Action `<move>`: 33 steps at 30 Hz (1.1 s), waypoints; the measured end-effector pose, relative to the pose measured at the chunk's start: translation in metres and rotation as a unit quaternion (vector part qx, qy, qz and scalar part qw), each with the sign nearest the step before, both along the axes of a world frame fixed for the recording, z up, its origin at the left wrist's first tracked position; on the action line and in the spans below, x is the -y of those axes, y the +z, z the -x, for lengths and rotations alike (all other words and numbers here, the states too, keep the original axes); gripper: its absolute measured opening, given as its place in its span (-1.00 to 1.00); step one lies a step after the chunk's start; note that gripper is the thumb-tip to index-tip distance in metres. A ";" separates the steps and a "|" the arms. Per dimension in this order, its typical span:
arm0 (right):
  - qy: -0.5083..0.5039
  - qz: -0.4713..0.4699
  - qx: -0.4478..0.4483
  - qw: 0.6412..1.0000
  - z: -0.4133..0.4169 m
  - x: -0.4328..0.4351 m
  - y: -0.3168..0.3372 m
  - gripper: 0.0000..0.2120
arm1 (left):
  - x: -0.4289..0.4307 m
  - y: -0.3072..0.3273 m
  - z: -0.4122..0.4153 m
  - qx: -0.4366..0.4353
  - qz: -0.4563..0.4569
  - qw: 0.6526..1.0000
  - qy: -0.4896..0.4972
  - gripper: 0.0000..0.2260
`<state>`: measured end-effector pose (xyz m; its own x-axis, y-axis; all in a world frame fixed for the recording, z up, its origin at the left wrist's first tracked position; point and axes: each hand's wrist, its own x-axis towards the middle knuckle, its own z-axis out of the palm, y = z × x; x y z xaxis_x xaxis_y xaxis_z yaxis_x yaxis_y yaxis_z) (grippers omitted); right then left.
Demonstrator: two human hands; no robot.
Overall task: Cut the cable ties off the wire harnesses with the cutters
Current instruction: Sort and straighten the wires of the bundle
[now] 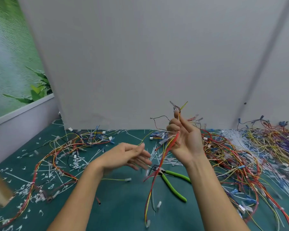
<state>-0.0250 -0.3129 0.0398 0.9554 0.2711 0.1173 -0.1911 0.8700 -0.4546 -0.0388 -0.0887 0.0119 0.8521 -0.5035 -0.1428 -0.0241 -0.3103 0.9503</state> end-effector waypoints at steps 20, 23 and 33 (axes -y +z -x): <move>-0.047 0.098 -0.055 0.993 -0.011 0.000 -0.015 -0.62 | -0.024 0.018 -0.002 0.152 0.233 0.939 0.202 -0.75; -0.057 0.093 -0.073 0.991 -0.014 0.002 -0.019 -0.67 | -0.027 0.019 -0.003 0.151 0.220 0.945 0.187 -0.64; 0.020 0.072 0.004 0.997 -0.008 0.003 -0.021 -0.77 | -0.016 0.029 0.010 0.244 0.140 0.947 0.157 -0.56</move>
